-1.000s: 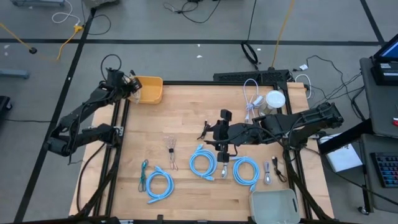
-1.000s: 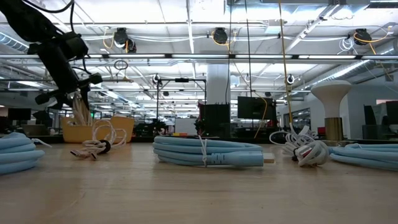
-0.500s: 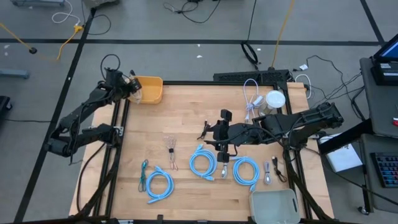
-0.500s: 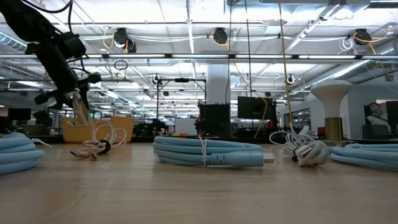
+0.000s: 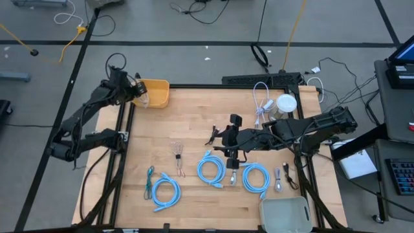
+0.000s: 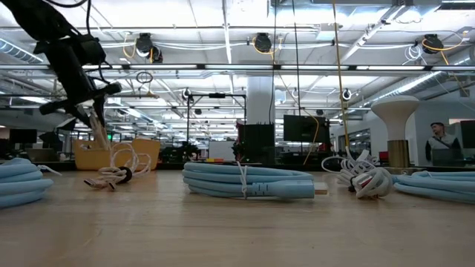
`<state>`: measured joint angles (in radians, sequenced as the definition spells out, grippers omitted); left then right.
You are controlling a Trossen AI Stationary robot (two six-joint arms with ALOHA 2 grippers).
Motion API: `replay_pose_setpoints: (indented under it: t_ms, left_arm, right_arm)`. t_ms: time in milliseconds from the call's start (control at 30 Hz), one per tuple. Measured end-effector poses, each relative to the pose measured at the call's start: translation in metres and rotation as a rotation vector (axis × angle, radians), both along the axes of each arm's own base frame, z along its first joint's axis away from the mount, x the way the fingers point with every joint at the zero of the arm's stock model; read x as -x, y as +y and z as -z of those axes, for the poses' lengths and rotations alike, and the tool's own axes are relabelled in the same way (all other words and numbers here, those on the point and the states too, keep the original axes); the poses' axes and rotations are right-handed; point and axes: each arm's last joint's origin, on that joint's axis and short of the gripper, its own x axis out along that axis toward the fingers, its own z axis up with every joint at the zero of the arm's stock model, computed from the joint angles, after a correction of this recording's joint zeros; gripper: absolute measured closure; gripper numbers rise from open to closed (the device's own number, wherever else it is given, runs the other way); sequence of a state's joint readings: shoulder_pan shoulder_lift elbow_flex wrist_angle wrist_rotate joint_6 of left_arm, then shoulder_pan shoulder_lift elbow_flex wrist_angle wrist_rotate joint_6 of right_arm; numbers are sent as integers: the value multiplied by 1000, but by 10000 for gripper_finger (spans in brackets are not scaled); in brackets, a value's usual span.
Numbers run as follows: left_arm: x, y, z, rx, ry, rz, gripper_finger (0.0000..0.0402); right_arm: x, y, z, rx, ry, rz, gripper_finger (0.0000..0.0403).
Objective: Pick & Place USB Port
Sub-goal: Put the gray hdmi cable into the yellow bin
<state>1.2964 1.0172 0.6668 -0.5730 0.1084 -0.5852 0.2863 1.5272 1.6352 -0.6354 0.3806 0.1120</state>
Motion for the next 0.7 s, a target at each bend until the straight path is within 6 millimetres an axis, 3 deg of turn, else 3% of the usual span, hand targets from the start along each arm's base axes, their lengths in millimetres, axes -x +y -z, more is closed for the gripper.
replay_pose_setpoints:
  t_ms: [267,433,700]
  left_arm:
    - [-1,4,0,50,32,-16,293]
    - [-2,1,-8,41,183,21,370]
    - [-8,-4,-19,15,376,137,374]
  right_arm:
    - [0,2,0,-16,5,-16,232]
    - [1,4,1,-17,7,-21,232]
    - [-1,4,2,-12,-9,-27,232]
